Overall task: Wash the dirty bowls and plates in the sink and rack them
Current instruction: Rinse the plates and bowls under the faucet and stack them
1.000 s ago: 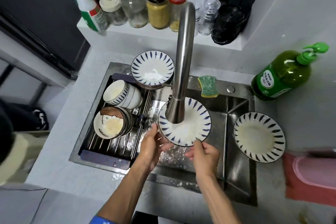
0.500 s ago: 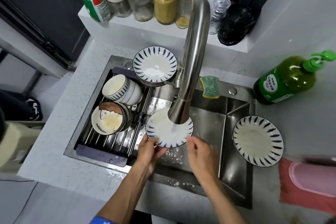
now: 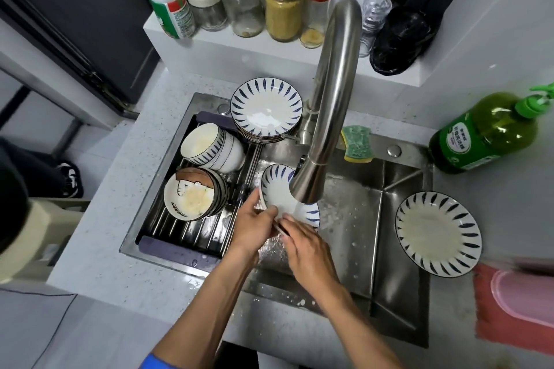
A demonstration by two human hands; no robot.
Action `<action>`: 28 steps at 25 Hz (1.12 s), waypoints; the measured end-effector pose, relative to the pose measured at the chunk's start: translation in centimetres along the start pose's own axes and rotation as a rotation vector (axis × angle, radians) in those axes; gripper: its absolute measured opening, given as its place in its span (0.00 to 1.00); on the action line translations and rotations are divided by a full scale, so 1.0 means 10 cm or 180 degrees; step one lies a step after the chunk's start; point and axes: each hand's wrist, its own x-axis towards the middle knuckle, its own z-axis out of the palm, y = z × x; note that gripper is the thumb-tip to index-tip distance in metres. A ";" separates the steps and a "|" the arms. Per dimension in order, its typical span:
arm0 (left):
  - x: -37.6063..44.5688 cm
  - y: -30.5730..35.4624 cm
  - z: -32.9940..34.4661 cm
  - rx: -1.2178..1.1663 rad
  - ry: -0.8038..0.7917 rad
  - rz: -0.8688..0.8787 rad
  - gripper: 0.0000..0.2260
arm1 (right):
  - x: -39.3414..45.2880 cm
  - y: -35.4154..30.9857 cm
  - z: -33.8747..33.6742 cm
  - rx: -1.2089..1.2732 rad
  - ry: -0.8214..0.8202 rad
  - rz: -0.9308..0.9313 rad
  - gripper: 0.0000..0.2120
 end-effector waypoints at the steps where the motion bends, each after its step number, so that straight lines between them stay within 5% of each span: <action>1: 0.02 0.08 0.05 0.0157 -0.0089 0.0051 0.16 | 0.03 0.00 -0.04 0.0220 0.0106 0.0162 0.15; 4: -0.02 0.06 0.19 0.1188 -0.0562 0.0290 0.21 | 0.14 -0.05 -0.10 0.1359 0.0353 0.1033 0.11; 8: -0.29 -0.20 0.34 0.2601 -0.1123 0.1889 0.25 | 0.13 -0.14 -0.18 0.3085 0.0756 0.1988 0.12; 10: -0.03 -0.09 0.34 0.2540 -0.1242 0.1761 0.17 | 0.01 -0.23 -0.26 0.3633 0.0688 0.2104 0.12; 13: 0.37 0.06 0.36 0.1978 -0.0436 0.0592 0.16 | -0.06 -0.30 -0.33 0.4293 0.0727 0.2437 0.11; 17: 0.07 -0.14 0.58 0.2752 -0.0972 0.1569 0.26 | -0.01 -0.18 -0.52 0.4632 0.0901 0.2615 0.12; 19: 0.18 0.03 0.52 0.2062 -0.0627 0.1299 0.27 | -0.05 -0.14 -0.56 0.4846 0.0980 0.2577 0.13; 20: 0.30 0.10 0.48 0.1836 -0.0479 0.0701 0.25 | -0.09 -0.13 -0.56 0.4961 0.0992 0.2586 0.14; 24: 0.56 0.15 0.07 0.0583 -0.0638 -0.0597 0.29 | -0.11 0.02 -0.53 0.5505 0.1087 0.2841 0.12; 28: 0.34 -0.06 -0.21 -0.1185 -0.0912 -0.0714 0.19 | 0.08 0.13 -0.40 0.4948 0.0759 0.3603 0.05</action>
